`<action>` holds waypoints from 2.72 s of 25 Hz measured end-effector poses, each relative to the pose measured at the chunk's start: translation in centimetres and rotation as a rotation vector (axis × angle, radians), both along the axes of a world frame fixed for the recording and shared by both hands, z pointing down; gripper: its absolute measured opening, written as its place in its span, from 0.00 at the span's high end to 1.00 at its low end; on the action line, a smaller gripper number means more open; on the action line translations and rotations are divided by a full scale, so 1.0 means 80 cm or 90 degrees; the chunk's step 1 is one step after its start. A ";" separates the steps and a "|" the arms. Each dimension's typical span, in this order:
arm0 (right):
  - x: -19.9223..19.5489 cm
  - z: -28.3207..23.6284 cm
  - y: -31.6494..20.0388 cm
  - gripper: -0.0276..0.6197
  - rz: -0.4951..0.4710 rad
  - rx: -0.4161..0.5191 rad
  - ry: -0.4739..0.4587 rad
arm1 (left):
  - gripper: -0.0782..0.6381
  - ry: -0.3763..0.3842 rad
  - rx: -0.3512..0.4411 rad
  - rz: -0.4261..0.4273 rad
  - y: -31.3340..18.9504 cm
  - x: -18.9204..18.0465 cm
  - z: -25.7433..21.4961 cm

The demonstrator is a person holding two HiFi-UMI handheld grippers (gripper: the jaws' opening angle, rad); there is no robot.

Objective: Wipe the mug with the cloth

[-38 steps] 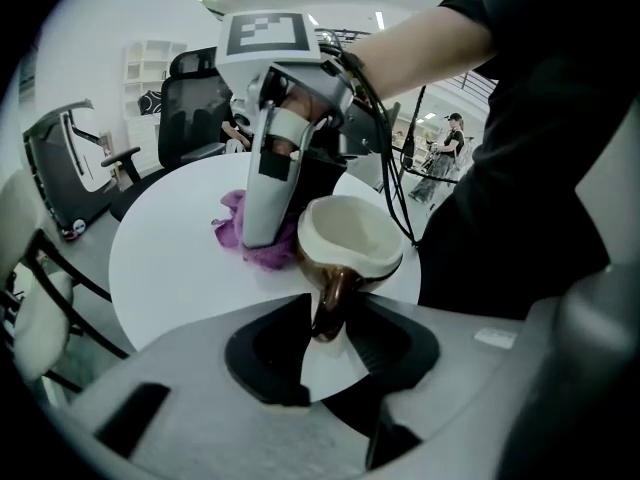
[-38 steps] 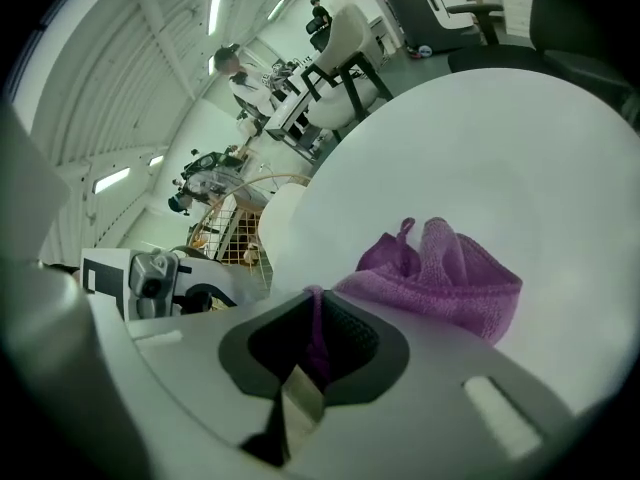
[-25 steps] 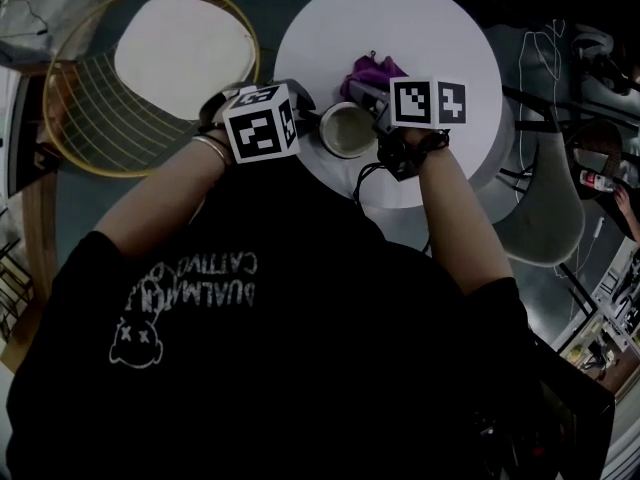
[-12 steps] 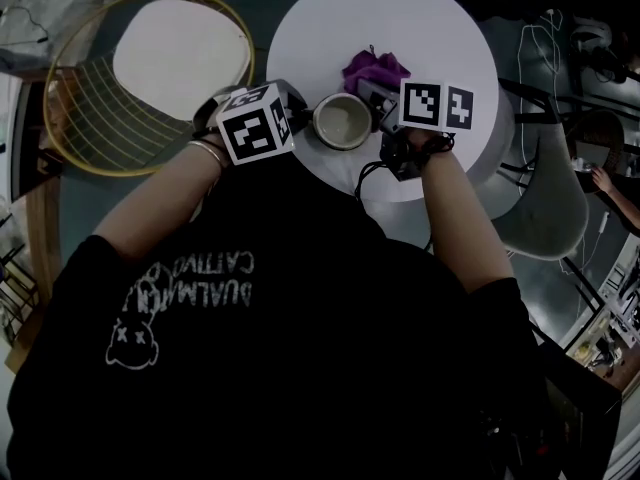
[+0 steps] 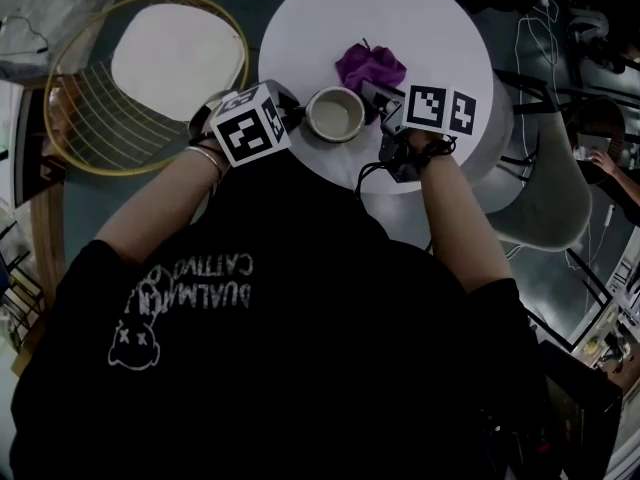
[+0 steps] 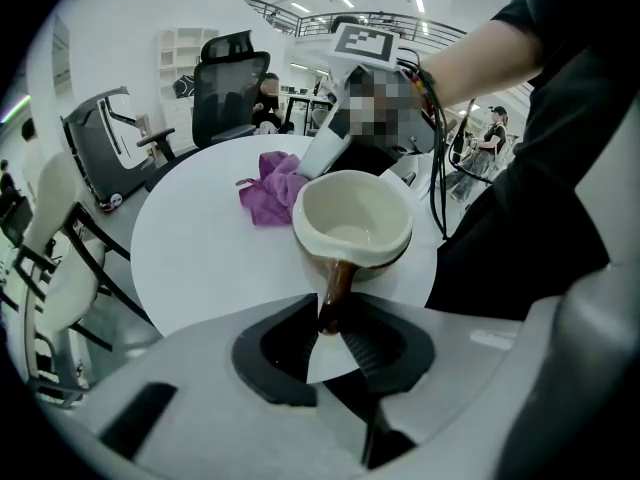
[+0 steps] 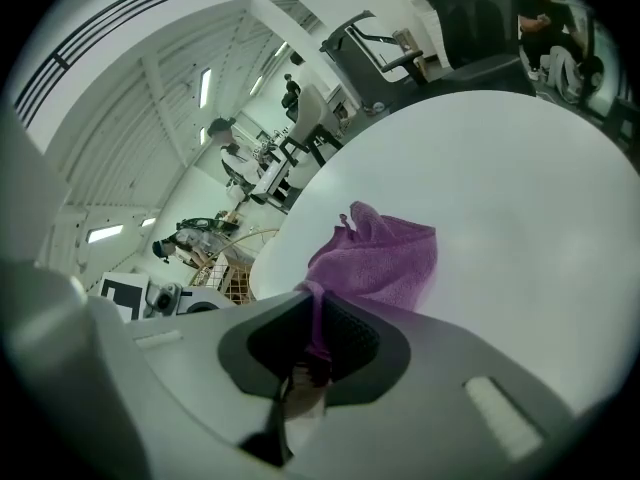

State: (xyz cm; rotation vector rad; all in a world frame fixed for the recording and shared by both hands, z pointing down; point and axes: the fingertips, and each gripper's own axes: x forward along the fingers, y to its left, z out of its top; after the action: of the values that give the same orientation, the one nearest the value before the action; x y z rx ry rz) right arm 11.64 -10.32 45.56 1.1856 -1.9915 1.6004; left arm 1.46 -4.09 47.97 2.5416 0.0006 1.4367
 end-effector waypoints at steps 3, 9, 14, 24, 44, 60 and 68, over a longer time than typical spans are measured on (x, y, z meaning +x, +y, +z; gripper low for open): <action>0.010 -0.001 0.010 0.90 0.014 -0.001 -0.002 | 0.79 -0.004 0.004 -0.004 0.003 0.003 -0.001; 0.021 -0.001 0.037 0.90 0.033 0.003 -0.001 | 0.80 -0.019 0.007 -0.016 0.013 0.004 -0.002; 0.029 0.000 0.054 0.91 0.027 0.007 0.011 | 0.80 -0.016 0.017 -0.019 0.016 0.012 -0.001; 0.024 0.001 0.088 0.91 0.019 -0.004 0.020 | 0.80 -0.041 0.019 -0.050 0.021 0.006 -0.001; -0.009 0.016 0.101 0.91 0.041 0.013 -0.034 | 0.80 -0.076 0.036 -0.071 0.001 -0.010 -0.002; -0.033 0.023 0.127 0.91 0.067 0.004 -0.068 | 0.80 -0.098 0.034 -0.046 0.005 -0.011 0.004; -0.041 0.020 0.122 0.91 0.156 -0.012 -0.087 | 0.80 -0.084 0.007 -0.052 0.002 -0.010 0.002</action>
State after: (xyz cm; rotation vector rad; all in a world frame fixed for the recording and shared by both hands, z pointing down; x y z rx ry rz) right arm 8.37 -0.60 47.15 1.3931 -1.9695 1.8598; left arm 0.63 -3.92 48.13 2.4207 -0.1298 1.5722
